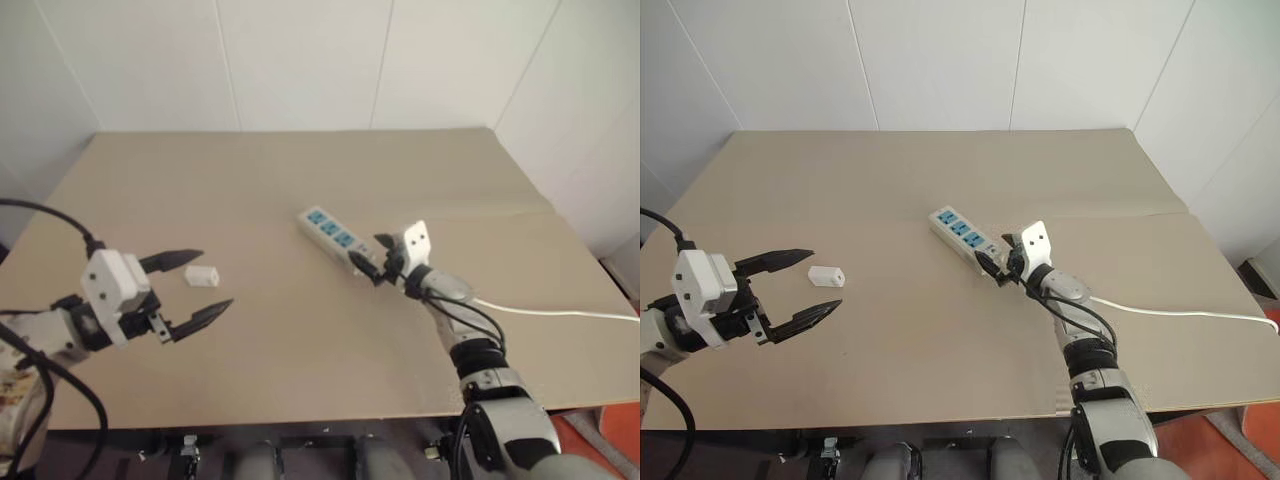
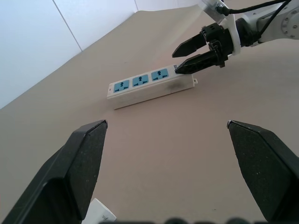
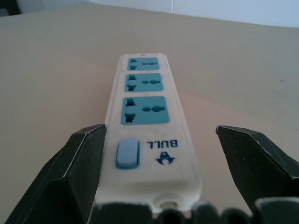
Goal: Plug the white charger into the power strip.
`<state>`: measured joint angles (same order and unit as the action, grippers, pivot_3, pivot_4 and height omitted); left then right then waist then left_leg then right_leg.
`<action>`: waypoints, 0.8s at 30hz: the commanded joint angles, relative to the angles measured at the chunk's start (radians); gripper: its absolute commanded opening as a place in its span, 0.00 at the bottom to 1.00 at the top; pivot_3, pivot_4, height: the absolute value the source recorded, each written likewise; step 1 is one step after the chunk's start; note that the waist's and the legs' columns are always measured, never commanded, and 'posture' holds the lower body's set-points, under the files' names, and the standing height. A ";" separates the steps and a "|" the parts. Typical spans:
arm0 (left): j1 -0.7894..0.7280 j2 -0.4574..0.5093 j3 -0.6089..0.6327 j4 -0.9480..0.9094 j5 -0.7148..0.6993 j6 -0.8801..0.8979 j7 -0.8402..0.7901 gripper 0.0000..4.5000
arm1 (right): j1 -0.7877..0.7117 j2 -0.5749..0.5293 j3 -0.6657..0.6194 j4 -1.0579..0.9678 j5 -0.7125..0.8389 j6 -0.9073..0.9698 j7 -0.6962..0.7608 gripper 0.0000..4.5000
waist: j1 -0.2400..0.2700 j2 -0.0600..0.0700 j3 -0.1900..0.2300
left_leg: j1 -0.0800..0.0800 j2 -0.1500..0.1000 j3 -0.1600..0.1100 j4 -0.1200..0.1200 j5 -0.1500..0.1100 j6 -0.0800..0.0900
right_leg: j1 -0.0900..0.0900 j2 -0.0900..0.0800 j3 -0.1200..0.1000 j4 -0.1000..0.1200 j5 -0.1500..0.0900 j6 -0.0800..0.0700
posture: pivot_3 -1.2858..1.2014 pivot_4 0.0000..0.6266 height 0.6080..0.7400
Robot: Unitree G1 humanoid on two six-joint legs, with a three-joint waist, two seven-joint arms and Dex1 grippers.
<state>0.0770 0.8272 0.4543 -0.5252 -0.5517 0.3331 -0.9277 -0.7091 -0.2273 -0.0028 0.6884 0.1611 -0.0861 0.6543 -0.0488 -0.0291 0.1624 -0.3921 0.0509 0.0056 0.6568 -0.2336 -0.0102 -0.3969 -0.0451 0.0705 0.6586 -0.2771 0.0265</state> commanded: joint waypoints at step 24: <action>0.015 0.008 0.020 -0.024 0.000 -0.017 0.016 1.00 | -0.112 0.055 -0.012 0.325 -0.080 -0.197 -0.021 0.98 | -0.020 0.001 0.000 | 0.001 0.000 0.000 -0.001 0.000 0.000 | 0.000 0.000 0.000 0.002 0.000 0.000 | 0.52 0.24 1.00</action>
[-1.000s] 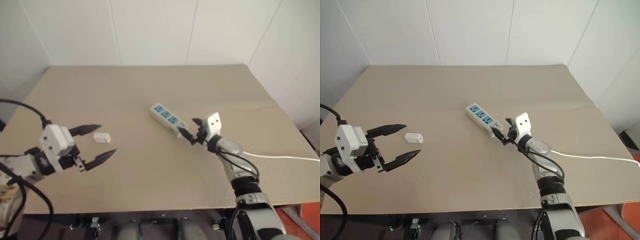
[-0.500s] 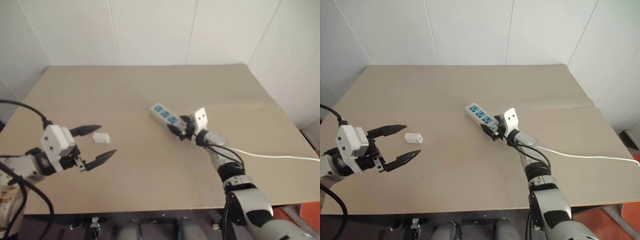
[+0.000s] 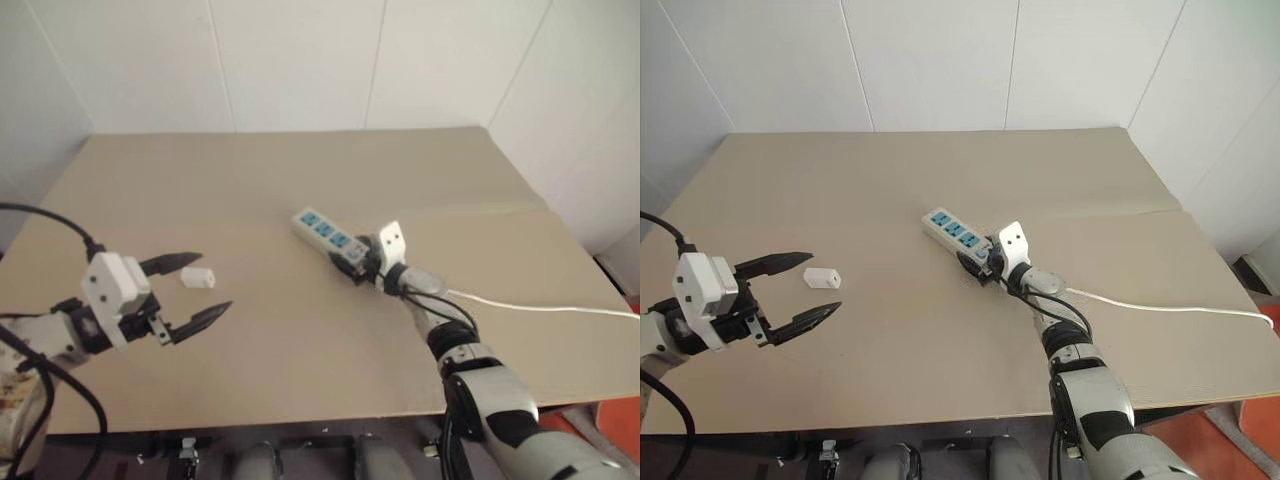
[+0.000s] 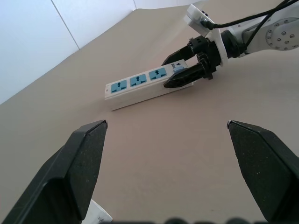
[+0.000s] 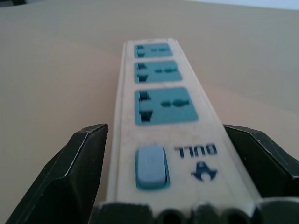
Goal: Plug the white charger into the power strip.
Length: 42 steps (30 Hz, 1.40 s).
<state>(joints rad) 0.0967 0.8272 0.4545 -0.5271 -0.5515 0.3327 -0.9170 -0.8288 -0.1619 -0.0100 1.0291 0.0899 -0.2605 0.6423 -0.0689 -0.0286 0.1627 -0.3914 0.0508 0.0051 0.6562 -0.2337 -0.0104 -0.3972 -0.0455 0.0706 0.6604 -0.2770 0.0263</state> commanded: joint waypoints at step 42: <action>-0.859 0.261 -0.455 0.789 0.283 -0.245 -0.499 1.00 | 0.278 -0.266 0.150 -0.744 0.198 0.311 0.747 0.76 | 0.018 0.002 0.002 | -0.011 -0.001 -0.002 -0.006 0.000 0.000 | -0.012 0.002 -0.002 0.002 -0.001 -0.001 | 0.52 0.24 1.00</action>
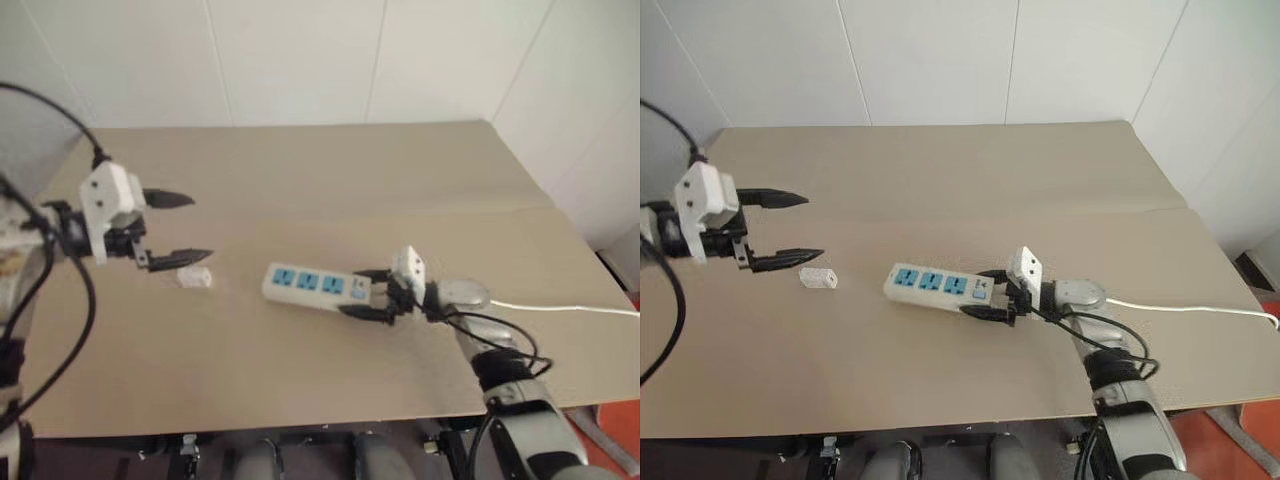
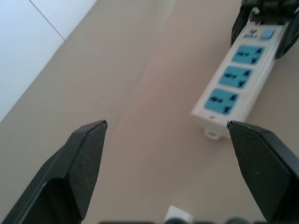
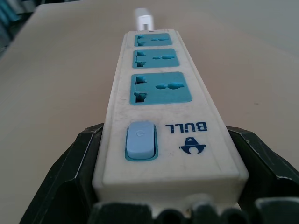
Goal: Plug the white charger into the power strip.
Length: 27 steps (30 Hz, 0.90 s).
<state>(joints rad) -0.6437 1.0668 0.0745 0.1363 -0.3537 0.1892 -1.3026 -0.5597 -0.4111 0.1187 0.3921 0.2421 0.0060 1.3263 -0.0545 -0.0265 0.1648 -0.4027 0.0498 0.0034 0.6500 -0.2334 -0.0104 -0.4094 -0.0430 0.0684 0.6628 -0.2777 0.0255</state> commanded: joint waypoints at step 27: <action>-0.779 -0.297 -0.913 0.847 0.668 -0.364 -0.312 1.00 | 0.097 0.030 0.121 -0.207 0.016 0.085 -0.027 0.76 | 0.009 -0.002 0.001 | -0.013 -0.001 -0.001 0.012 0.000 0.001 | -0.012 0.001 0.001 0.003 -0.001 0.002 | 0.52 0.24 1.00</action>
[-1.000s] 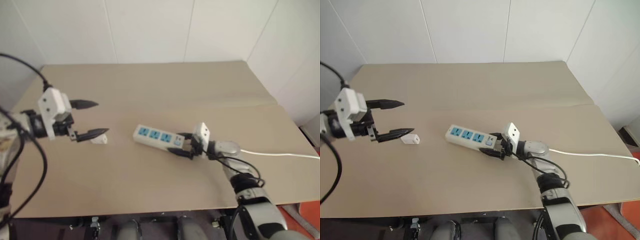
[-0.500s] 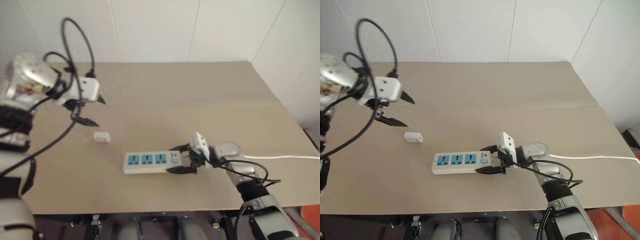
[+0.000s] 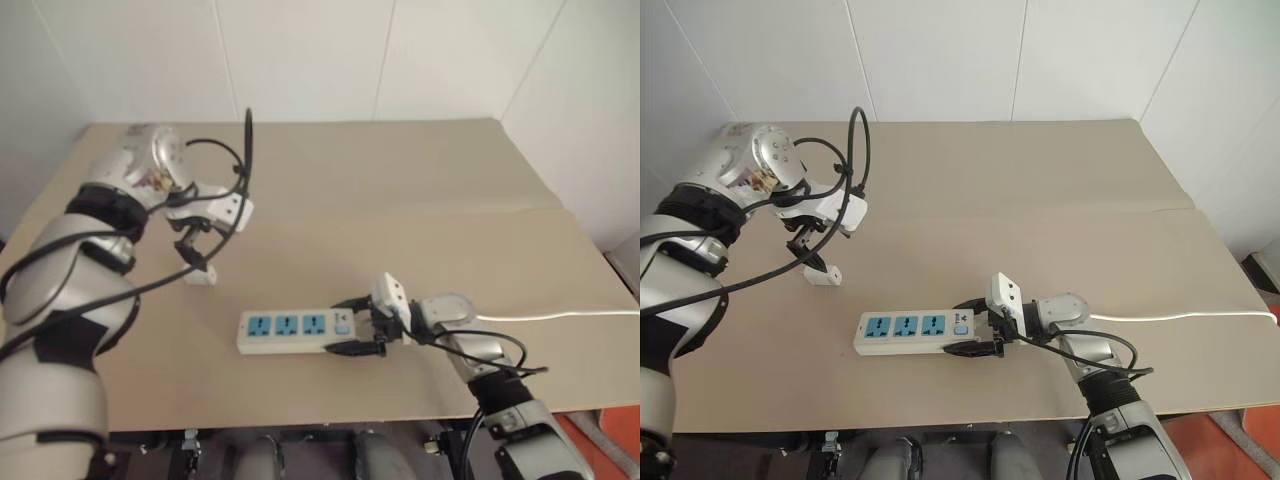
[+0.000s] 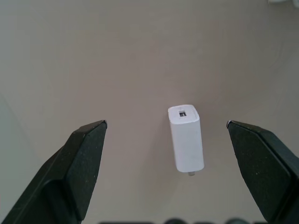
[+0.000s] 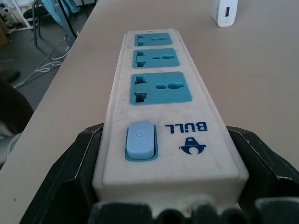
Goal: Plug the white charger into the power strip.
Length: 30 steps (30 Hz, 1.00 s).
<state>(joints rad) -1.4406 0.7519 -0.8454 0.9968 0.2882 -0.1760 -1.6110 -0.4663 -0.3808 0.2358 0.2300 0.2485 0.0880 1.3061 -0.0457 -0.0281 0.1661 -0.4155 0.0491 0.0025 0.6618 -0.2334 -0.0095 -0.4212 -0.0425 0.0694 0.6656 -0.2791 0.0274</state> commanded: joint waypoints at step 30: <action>0.152 -0.096 0.106 0.054 0.258 0.120 0.077 1.00 | 0.057 -0.018 0.014 -0.130 0.021 0.050 -0.038 0.76 | 0.002 0.000 0.000 | 0.001 0.000 -0.001 0.006 0.000 0.000 | 0.001 0.000 0.000 0.010 0.000 0.000 | 0.52 0.24 1.00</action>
<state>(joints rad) -1.2840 0.6576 -0.7558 1.0306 0.5259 -0.0603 -1.5474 -0.4111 -0.3959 0.2437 0.1421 0.2555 0.1309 1.2648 -0.0437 -0.0281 0.1660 -0.4147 0.0488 0.0016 0.6679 -0.2333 -0.0094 -0.4203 -0.0425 0.0692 0.6752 -0.2791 0.0274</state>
